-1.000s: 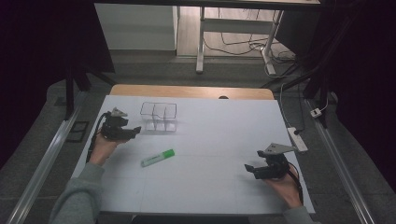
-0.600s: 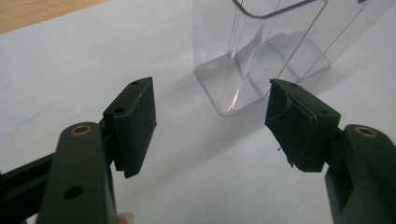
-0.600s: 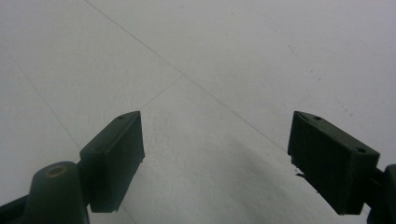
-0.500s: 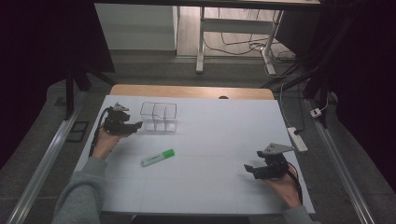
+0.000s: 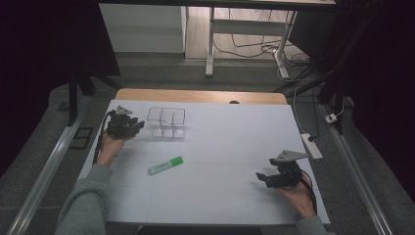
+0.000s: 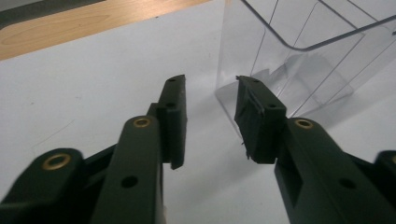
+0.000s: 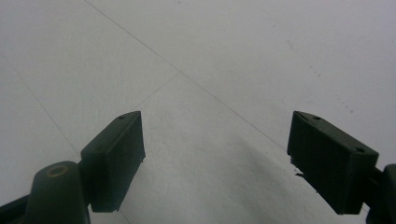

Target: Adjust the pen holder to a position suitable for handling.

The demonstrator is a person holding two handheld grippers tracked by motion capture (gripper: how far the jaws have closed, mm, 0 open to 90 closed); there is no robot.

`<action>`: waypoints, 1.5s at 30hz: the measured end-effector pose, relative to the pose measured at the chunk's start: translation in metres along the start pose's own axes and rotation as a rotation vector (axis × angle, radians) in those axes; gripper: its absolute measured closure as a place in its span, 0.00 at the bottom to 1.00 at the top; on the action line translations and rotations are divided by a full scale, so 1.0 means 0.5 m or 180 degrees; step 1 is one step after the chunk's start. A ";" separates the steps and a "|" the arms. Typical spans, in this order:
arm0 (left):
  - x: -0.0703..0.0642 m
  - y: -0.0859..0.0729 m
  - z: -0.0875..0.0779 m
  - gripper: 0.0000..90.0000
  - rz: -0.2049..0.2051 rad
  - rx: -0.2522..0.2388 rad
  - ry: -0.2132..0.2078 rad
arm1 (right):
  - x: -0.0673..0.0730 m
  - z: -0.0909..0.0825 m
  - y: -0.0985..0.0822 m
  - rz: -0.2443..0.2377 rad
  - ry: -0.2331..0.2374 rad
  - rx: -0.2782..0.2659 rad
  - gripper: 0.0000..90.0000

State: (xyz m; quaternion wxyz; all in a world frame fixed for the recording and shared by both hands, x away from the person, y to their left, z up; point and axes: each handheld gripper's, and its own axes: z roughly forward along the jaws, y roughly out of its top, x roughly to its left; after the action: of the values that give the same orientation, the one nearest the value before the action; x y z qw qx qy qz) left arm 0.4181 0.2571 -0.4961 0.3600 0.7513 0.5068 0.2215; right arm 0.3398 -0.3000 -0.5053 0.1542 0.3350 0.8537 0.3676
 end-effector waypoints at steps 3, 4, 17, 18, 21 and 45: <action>-0.004 0.002 0.007 0.76 0.0029 -0.0005 -0.0007 | 0.000 0.000 0.000 0.0004 0.0001 -0.0004 0.20; -0.006 0.003 0.010 0.76 0.0037 -0.0006 -0.0011 | 0.000 0.000 0.000 0.0007 0.0000 -0.0001 0.20; 0.002 0.015 0.051 0.99 0.0052 0.0000 -0.0141 | -0.002 0.005 -0.002 0.0002 -0.0003 0.0029 0.20; 0.002 0.014 0.053 0.99 0.0062 0.0010 -0.0147 | -0.002 0.004 -0.002 0.0000 -0.0008 0.0030 0.20; 0.003 0.014 0.056 0.99 0.0032 0.0007 -0.0190 | -0.001 0.004 -0.001 0.0000 -0.0004 0.0025 0.20; -0.001 0.014 0.068 0.99 -0.0020 0.0015 -0.0377 | 0.004 0.008 0.000 -0.0043 0.0007 0.0070 0.20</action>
State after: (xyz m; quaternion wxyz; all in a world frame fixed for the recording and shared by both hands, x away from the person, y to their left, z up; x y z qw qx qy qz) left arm 0.4460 0.2443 -0.5125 0.3882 0.7623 0.4876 0.1744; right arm 0.3405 -0.2966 -0.5080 0.1520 0.3306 0.8601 0.3576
